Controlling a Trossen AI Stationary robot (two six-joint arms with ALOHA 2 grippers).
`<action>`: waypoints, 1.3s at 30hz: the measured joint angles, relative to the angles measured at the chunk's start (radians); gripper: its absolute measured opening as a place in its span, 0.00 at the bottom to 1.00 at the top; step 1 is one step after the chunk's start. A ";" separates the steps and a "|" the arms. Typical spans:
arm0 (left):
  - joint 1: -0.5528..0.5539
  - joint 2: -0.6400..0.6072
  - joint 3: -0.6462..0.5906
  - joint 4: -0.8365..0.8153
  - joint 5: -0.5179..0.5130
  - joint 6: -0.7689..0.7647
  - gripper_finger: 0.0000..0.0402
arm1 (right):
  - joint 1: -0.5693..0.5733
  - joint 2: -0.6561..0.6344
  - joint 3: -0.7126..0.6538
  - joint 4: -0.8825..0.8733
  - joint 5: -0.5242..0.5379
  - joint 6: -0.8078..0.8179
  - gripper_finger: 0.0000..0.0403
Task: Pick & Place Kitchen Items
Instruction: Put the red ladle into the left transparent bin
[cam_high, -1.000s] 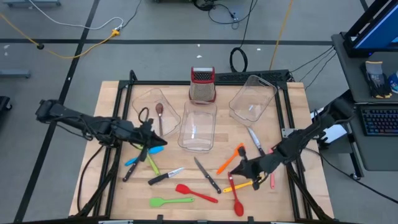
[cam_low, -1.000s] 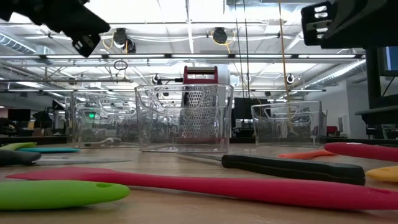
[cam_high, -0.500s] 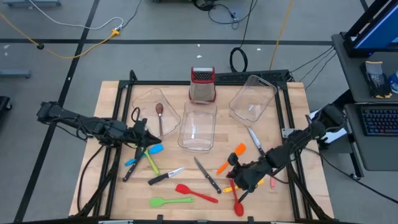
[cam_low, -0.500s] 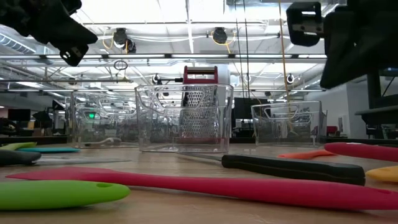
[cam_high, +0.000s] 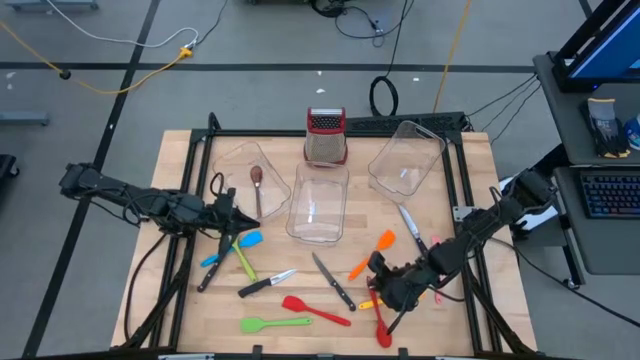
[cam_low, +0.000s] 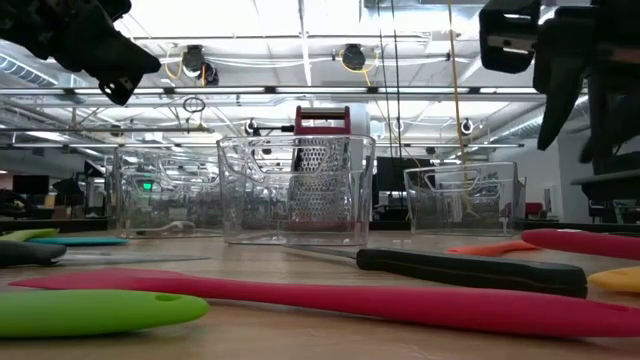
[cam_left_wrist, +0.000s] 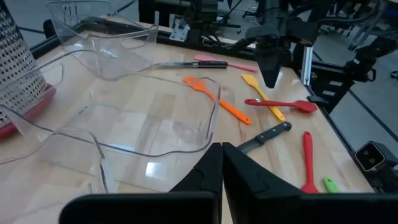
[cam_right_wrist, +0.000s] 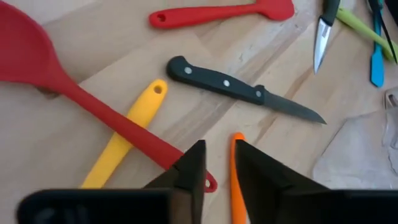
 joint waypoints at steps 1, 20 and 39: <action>0.000 0.000 0.000 0.001 0.000 0.000 0.01 | 0.003 0.000 0.000 -0.008 0.000 0.001 0.25; 0.000 0.001 0.000 0.007 -0.009 -0.001 0.03 | 0.017 0.080 0.002 -0.050 -0.023 -0.215 0.40; 0.001 0.001 0.000 0.006 -0.035 -0.001 0.06 | 0.024 0.166 0.002 0.006 0.112 -0.478 0.40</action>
